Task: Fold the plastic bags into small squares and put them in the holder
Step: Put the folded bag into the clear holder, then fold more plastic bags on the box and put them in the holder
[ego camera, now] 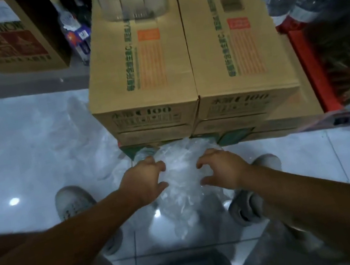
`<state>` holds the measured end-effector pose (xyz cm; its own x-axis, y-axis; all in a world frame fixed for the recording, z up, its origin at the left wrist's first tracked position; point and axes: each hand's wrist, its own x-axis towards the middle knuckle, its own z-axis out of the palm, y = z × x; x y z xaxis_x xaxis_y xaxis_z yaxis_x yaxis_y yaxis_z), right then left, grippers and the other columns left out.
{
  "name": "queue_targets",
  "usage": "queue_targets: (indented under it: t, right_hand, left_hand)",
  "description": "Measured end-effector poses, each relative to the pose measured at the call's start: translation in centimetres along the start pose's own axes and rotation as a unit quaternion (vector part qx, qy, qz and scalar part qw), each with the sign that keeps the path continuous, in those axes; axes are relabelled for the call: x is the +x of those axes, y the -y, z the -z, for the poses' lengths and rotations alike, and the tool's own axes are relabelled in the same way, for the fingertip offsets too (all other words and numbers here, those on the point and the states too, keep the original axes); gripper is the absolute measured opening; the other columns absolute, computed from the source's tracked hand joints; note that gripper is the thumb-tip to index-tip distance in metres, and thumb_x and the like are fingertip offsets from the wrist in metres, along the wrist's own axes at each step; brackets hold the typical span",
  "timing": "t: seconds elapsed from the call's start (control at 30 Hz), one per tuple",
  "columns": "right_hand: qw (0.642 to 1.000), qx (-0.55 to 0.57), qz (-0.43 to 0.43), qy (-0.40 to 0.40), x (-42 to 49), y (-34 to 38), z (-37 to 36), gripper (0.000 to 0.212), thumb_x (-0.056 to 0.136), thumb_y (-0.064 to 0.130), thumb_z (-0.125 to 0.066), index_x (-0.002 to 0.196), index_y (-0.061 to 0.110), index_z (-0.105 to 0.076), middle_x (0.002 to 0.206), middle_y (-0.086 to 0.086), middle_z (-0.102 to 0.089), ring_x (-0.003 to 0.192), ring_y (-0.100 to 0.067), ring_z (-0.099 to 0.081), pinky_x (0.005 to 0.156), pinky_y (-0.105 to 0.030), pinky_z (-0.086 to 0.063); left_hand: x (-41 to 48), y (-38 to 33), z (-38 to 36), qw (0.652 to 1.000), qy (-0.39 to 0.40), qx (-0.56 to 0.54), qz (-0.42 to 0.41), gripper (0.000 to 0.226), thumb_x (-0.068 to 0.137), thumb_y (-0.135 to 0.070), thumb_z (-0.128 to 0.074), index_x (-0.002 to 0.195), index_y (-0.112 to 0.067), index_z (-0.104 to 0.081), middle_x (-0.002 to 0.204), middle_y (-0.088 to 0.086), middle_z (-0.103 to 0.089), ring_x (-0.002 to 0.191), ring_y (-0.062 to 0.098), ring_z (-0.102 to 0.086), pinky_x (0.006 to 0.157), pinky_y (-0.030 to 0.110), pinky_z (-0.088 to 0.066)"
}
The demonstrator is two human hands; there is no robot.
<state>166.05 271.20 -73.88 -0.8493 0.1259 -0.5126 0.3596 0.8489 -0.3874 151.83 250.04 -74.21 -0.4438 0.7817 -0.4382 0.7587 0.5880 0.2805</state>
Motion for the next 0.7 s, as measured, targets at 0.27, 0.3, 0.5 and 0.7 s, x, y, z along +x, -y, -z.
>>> queue_targets:
  t: [0.27, 0.3, 0.5, 0.7]
  right_hand:
    - [0.993, 0.083, -0.01, -0.082, 0.4, 0.5, 2.9, 0.019, 0.092, 0.022, -0.071, 0.11, 0.015, -0.07, 0.093, 0.001, -0.067, 0.087, -0.015, -0.062, 0.082, -0.032, -0.051]
    - [0.992, 0.087, -0.004, -0.086, -0.1, 0.9, 4.1, 0.018, 0.093, 0.022, -0.07, 0.109, 0.014, -0.071, 0.094, 0.001, -0.069, 0.087, -0.014, -0.062, 0.083, -0.032, -0.051]
    - [0.974, 0.146, 0.063, -0.161, -4.3, 4.8, 13.0, 0.011, 0.09, 0.016, -0.069, 0.08, 0.021, -0.068, 0.079, 0.009, -0.065, 0.074, -0.005, -0.061, 0.074, -0.035, -0.054]
    - [0.906, 0.327, 0.075, -0.258, -6.3, 10.4, 20.7, 0.015, 0.091, 0.017, -0.074, 0.082, 0.007, -0.066, 0.067, -0.007, -0.07, 0.059, -0.02, -0.069, 0.057, -0.035, -0.061]
  left_hand:
    - [-0.2, -0.1, 1.9, 0.992, -0.083, -0.096, -0.023, 0.012, 0.094, -0.036, -0.066, 0.088, -0.029, -0.058, 0.093, -0.009, -0.059, 0.082, 0.009, -0.055, 0.072, 0.032, -0.051]
    - [-0.5, -0.2, 3.0, 0.99, -0.079, -0.111, -0.03, 0.016, 0.092, -0.035, -0.068, 0.084, -0.029, -0.056, 0.089, -0.012, -0.058, 0.076, 0.006, -0.053, 0.069, 0.03, -0.048]
    - [-3.7, -1.1, 12.0, 0.954, -0.097, -0.28, -0.041, 0.023, 0.091, -0.017, -0.071, 0.104, -0.032, -0.059, 0.091, -0.006, -0.066, 0.076, 0.008, -0.064, 0.07, 0.021, -0.05]
    - [-5.9, -4.2, 19.8, 0.829, -0.263, -0.491, -0.052, 0.029, 0.094, -0.034, -0.069, 0.11, -0.041, -0.046, 0.126, -0.008, -0.058, 0.113, 0.009, -0.062, 0.087, 0.023, -0.056]
